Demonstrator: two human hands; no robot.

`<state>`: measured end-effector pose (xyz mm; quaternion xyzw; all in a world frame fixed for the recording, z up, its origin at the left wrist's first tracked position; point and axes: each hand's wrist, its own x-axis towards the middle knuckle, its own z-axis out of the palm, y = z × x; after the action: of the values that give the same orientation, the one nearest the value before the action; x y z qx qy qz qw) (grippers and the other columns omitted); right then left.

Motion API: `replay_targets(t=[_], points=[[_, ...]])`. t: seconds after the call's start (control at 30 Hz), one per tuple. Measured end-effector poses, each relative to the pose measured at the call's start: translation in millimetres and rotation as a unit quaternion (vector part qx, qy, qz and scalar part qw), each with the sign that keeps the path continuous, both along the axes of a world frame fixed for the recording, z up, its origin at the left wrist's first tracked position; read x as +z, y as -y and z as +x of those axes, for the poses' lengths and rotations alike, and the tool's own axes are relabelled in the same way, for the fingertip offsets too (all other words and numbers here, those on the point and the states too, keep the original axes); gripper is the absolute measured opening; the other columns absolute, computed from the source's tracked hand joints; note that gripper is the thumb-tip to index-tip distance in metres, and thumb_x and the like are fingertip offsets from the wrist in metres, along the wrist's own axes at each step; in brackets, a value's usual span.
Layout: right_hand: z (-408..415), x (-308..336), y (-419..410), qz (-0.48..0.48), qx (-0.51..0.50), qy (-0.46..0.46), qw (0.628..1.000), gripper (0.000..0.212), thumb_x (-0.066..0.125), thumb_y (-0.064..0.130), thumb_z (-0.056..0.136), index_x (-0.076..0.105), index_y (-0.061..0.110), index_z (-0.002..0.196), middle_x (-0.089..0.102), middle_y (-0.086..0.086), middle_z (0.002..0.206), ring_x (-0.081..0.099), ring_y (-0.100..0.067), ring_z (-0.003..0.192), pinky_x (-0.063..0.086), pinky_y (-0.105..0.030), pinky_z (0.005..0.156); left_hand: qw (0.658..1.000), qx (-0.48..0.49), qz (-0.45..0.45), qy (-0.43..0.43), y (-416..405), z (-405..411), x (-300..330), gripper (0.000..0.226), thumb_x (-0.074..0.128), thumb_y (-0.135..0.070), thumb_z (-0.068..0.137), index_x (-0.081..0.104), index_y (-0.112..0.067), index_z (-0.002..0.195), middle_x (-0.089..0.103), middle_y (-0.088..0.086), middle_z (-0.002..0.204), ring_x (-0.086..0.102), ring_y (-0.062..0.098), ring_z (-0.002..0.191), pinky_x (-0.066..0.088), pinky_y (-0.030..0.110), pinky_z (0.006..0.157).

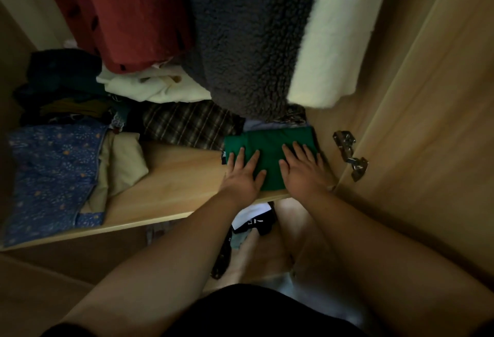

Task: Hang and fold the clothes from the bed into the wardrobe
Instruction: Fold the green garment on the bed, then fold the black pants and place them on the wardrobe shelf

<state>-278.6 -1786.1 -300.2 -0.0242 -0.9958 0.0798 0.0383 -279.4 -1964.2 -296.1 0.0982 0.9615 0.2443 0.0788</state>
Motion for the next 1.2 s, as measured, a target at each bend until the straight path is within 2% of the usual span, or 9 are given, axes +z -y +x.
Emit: replay_targets(t=[0.1,0.17,0.3,0.4,0.5,0.7,0.83,0.97,1.2], points=[[14,18,1,-0.091,-0.01,-0.041,0.995,0.049,0.037,0.036,0.103,0.037,0.023,0.15,0.037,-0.004,0.158,0.026,-0.023,0.148,0.013,-0.05,0.121,0.998,0.004,0.057,0.031,14,12,18,0.064,0.04,-0.049,0.1,0.009,-0.036,0.156,-0.005,0.004,0.166,-0.005,0.029,0.152,0.005,0.038,0.121],[34,33,5,-0.173,-0.021,-0.1,0.98,0.046,0.052,0.02,0.094,0.05,0.016,0.14,0.052,-0.009,0.145,0.043,-0.029,0.137,0.027,-0.048,0.117,0.995,0.016,0.094,0.037,27,25,32,0.067,0.046,-0.041,0.1,0.011,-0.033,0.156,0.002,0.006,0.166,0.005,0.028,0.152,0.013,0.033,0.119],[92,61,22,-0.304,-0.023,-0.134,0.943,0.05,0.054,0.002,0.089,0.052,0.015,0.137,0.053,-0.005,0.138,0.046,-0.023,0.13,0.036,-0.025,0.101,0.984,0.049,0.17,0.02,55,53,60,0.066,0.054,-0.021,0.098,0.021,-0.018,0.156,0.029,0.006,0.159,0.032,0.022,0.144,0.022,0.011,0.102],[133,67,31,-0.338,-0.023,-0.127,0.932,0.049,0.053,-0.001,0.09,0.053,0.016,0.136,0.057,-0.001,0.135,0.052,-0.017,0.125,0.033,-0.017,0.095,0.972,0.069,0.224,0.017,71,83,80,0.054,0.052,-0.015,0.098,0.035,-0.017,0.149,0.047,0.009,0.146,0.045,0.02,0.134,0.031,0.018,0.099],[181,70,39,-0.417,-0.07,-0.127,0.897,0.042,0.05,-0.001,0.09,0.056,0.021,0.125,0.063,0.007,0.114,0.058,-0.011,0.107,0.041,-0.023,0.093,0.956,0.058,0.285,0.025,82,128,97,0.04,0.051,-0.017,0.098,0.047,-0.024,0.138,0.063,-0.003,0.123,0.059,0.013,0.11,0.047,0.024,0.088],[322,67,57,-0.545,-0.149,-0.194,0.802,0.039,0.05,-0.005,0.088,0.06,0.032,0.093,0.067,0.006,0.088,0.063,-0.011,0.089,0.049,-0.029,0.09,0.932,-0.008,0.36,0.053,90,268,102,0.034,0.049,-0.005,0.098,0.052,-0.022,0.127,0.067,0.003,0.11,0.068,0.014,0.098,0.055,0.037,0.087],[441,69,42,-0.587,-0.198,-0.208,0.757,0.039,0.042,-0.011,0.086,0.063,0.021,0.095,0.066,0.003,0.076,0.063,-0.013,0.073,0.053,-0.038,0.081,0.894,-0.051,0.431,0.107,77,360,104,0.028,0.045,0.003,0.1,0.051,-0.011,0.123,0.065,0.013,0.102,0.065,0.03,0.093,0.052,0.041,0.079],[548,73,9,-0.573,-0.259,-0.224,0.745,0.041,0.038,-0.012,0.089,0.062,0.02,0.097,0.064,-0.002,0.08,0.061,-0.003,0.062,0.051,-0.029,0.069,0.887,-0.079,0.434,0.138,42,430,108,0.028,0.043,0.003,0.099,0.053,-0.014,0.119,0.066,0.016,0.103,0.066,0.027,0.089,0.054,0.042,0.081],[716,61,-64,-0.55,-0.366,-0.295,0.69,0.041,0.035,-0.016,0.085,0.06,0.012,0.101,0.062,-0.005,0.076,0.057,-0.009,0.058,0.048,-0.027,0.063,0.879,-0.173,0.393,0.207,-59,540,96,0.034,0.04,0.005,0.096,0.054,-0.014,0.121,0.068,0.01,0.099,0.069,0.023,0.085,0.055,0.036,0.078]])
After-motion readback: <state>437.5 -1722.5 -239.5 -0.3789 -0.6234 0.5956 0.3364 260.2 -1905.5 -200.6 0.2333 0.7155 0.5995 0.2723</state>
